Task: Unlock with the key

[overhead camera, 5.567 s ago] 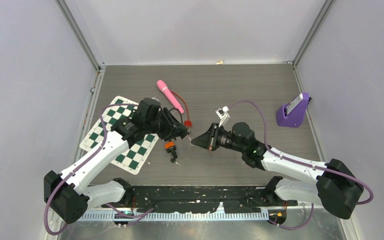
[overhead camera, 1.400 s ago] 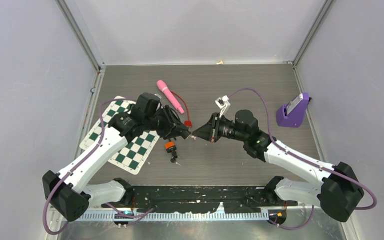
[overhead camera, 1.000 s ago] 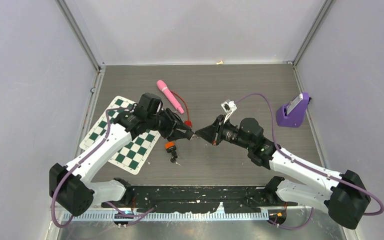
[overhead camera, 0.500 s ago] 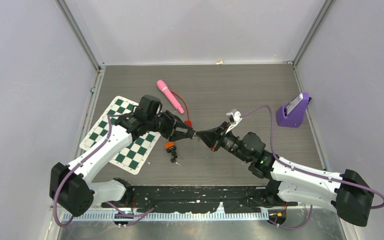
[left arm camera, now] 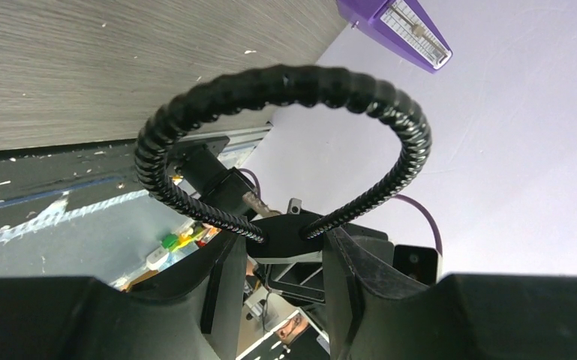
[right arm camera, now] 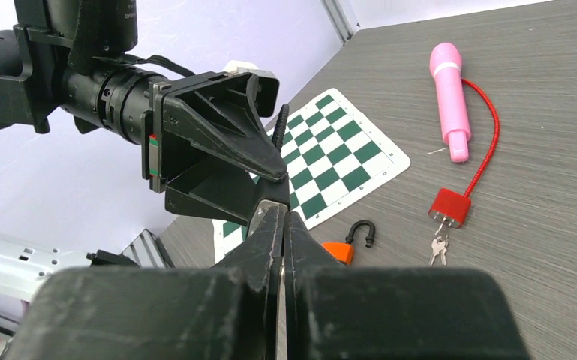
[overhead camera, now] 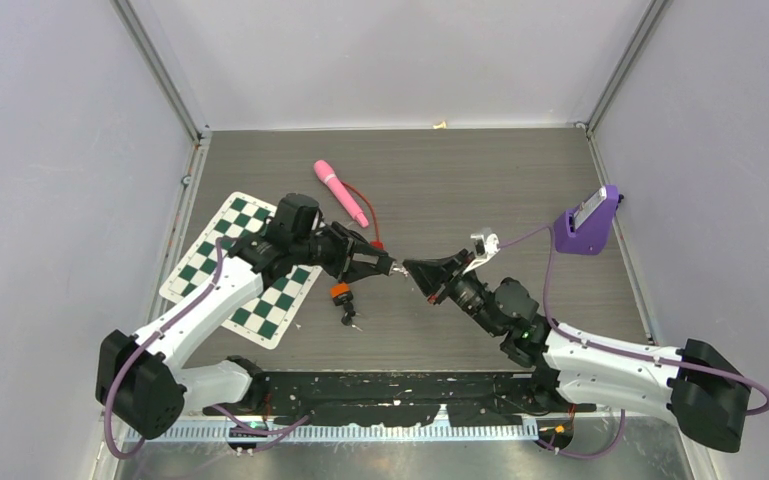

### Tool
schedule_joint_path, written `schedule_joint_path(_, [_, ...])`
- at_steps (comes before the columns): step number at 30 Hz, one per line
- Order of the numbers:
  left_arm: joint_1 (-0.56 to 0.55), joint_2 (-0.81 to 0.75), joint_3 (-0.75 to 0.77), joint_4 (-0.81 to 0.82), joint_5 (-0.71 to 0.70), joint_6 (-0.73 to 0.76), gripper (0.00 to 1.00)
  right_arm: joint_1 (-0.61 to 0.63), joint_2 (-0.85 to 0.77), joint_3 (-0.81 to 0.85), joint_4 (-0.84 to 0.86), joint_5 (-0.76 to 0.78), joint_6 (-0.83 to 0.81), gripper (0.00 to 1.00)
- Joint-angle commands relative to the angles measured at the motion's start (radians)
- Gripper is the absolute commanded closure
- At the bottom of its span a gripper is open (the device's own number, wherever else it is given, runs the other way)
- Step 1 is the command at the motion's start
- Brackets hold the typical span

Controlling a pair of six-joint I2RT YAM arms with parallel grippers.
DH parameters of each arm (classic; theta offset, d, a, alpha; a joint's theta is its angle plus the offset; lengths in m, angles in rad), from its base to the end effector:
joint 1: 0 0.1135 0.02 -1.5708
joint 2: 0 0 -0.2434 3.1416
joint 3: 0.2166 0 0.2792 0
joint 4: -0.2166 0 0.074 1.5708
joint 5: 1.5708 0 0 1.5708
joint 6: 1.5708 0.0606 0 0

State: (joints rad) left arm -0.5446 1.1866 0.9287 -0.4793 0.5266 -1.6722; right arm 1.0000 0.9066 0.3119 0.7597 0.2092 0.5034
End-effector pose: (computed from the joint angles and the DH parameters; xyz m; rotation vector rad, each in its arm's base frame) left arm 0.2419 -0.1822 0.2427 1.1737 -2.4611 1.3984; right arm 0.1516 0.2127 0.2240 -0.1872 1.4898 1.0868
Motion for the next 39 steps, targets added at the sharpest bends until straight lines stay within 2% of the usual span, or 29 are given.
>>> schedule_joint_path(1, [-0.001, -0.041, -0.005, 0.106, 0.068, -0.034, 1.0, 0.008, -0.033, -0.022, 0.068, 0.073, 0.01, 0.95])
schedule_joint_path(22, [-0.001, -0.057, -0.005, 0.103, 0.049, -0.03, 1.0, 0.008, -0.075, -0.008, 0.109, 0.023, 0.056, 0.95])
schedule_joint_path(39, [-0.002, -0.072, -0.002, 0.124, 0.052, -0.037, 1.0, 0.008, -0.019, -0.002, 0.135, 0.022, 0.073, 0.95])
